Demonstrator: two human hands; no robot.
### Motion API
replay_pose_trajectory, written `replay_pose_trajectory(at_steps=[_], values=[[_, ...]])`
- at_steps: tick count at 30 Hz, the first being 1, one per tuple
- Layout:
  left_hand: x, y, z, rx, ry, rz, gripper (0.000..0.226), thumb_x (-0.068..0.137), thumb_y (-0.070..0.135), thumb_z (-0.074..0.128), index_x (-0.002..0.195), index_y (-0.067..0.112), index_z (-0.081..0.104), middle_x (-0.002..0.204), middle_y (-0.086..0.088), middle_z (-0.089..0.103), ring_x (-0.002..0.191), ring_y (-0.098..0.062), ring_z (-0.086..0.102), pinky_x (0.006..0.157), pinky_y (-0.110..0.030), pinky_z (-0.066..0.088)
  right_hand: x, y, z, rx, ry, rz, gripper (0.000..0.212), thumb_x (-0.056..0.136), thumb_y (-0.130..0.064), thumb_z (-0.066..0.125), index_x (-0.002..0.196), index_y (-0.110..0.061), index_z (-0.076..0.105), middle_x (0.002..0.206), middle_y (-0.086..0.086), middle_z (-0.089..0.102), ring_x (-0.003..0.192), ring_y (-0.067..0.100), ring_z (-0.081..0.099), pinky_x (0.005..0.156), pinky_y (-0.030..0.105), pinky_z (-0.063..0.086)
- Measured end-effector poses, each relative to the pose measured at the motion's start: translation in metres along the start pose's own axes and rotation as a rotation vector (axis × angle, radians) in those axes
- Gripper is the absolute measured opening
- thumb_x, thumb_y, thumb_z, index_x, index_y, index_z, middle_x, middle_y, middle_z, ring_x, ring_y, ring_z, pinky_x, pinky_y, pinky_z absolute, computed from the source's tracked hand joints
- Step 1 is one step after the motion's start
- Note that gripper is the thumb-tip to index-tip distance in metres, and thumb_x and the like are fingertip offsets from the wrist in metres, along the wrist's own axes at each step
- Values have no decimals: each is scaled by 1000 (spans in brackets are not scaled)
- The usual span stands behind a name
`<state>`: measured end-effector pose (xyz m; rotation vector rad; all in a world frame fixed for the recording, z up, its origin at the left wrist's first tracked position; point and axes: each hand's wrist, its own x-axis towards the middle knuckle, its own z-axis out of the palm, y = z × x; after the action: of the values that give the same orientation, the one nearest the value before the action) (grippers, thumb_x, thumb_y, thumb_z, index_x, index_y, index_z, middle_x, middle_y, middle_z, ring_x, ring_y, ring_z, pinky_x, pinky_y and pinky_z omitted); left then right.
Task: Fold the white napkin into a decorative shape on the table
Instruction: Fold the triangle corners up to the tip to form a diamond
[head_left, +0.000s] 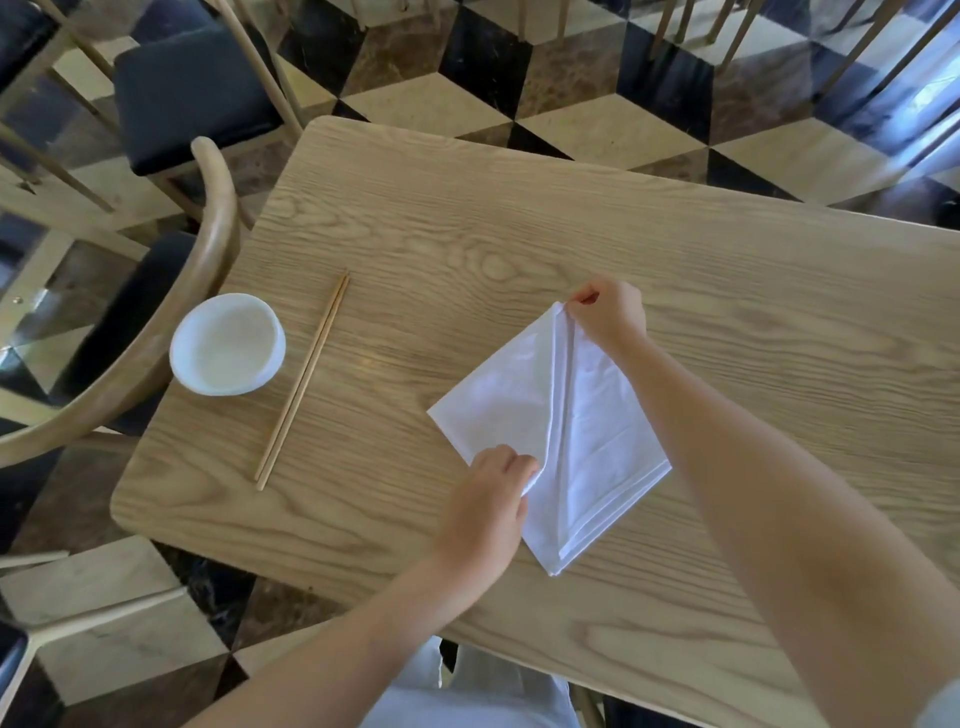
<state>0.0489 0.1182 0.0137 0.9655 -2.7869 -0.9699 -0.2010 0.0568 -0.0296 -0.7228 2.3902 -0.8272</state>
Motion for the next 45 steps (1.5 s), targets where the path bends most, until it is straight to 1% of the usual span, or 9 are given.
replay_pose_trajectory(at_steps=[5, 10, 14, 19, 22, 26, 30, 36, 45], values=[[-12, 9, 19, 101, -39, 37, 42, 45, -19, 66, 76, 8, 60, 67, -3, 54, 58, -16, 48, 44, -21, 34, 2, -1, -5, 19, -41, -9, 17, 77, -4, 53, 82, -8, 69, 72, 1, 63, 69, 18, 60, 69, 35, 55], [-18, 5, 32, 131, -80, 64, 46, 40, -19, 72, 73, 11, 61, 70, 0, 59, 62, -16, 55, 48, -26, 48, 5, -3, -4, 15, -45, 46, 23, 75, -3, 49, 86, -3, 69, 67, 0, 59, 65, 18, 58, 68, 37, 55], [-17, 4, 32, 101, -50, 86, 42, 43, -21, 71, 72, 9, 62, 69, -2, 60, 62, -19, 56, 47, -28, 48, 2, -2, -2, 7, -25, -13, 19, 76, 0, 49, 83, 3, 67, 77, 14, 64, 68, 21, 55, 62, 30, 47], [-18, 4, 36, 102, -39, 129, 40, 46, -19, 73, 70, 11, 61, 68, 0, 58, 62, -18, 54, 45, -26, 46, -6, 5, -1, -28, 43, -177, 15, 81, -1, 52, 85, -2, 67, 90, 10, 66, 84, 25, 59, 64, 29, 43], [-19, 4, 38, 108, -21, 149, 36, 51, -13, 75, 70, 13, 59, 69, 2, 57, 63, -15, 52, 51, -18, 40, -7, 7, -1, -29, 57, -205, 15, 82, -2, 52, 88, 0, 66, 97, 13, 65, 88, 24, 57, 66, 26, 40], [-21, 1, 43, 120, 7, 198, 25, 63, -6, 73, 69, 12, 58, 71, 0, 56, 65, -17, 52, 65, -24, 37, -30, 14, -10, 1, 72, -266, 19, 85, -2, 53, 102, -1, 62, 105, 15, 59, 89, 26, 55, 74, 31, 43], [-24, -4, 43, 96, 15, 220, 20, 66, -3, 73, 72, 12, 61, 76, -1, 58, 69, -18, 54, 65, -22, 41, -102, 45, -17, 33, 133, -289, 20, 85, -5, 59, 105, -6, 61, 101, 7, 59, 87, 18, 53, 74, 14, 33], [-27, -11, 40, 123, 42, 273, 16, 68, 5, 73, 75, 16, 64, 74, 2, 61, 67, -17, 56, 62, -25, 47, -227, 85, 6, -163, 63, -360, 20, 74, -4, 74, 92, -7, 66, 89, 7, 64, 82, 28, 60, 72, 37, 50], [-21, -16, 34, 70, -25, 329, 16, 66, 7, 79, 71, 17, 67, 72, 3, 62, 68, -17, 59, 61, -28, 51, -247, 91, 22, -320, 114, -448, 25, 69, -24, 79, 87, -11, 68, 90, 5, 64, 81, 24, 60, 72, 35, 50]])
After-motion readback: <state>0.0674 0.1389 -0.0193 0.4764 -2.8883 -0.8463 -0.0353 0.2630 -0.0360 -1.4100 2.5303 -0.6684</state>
